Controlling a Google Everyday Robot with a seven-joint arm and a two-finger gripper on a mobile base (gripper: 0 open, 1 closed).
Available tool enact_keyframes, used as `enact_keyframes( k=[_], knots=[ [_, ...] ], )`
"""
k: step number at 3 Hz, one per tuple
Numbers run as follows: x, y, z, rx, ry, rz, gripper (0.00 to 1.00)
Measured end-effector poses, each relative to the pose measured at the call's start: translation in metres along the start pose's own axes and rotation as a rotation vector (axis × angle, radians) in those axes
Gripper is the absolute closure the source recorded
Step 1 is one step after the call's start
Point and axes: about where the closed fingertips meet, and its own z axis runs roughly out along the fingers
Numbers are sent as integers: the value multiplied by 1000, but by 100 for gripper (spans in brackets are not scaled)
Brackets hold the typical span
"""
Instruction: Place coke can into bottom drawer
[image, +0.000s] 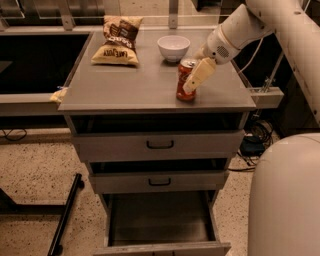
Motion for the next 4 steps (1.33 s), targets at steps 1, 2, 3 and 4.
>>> enact_keyframes(
  k=[1,2,3,4],
  knots=[
    [0,0,0,0,0,0,42],
    [1,15,-8,-8,15,-25,65],
    [5,45,-30,-18,27,-71,88],
    [9,87,-60,-28,22,-127,100]
  ],
)
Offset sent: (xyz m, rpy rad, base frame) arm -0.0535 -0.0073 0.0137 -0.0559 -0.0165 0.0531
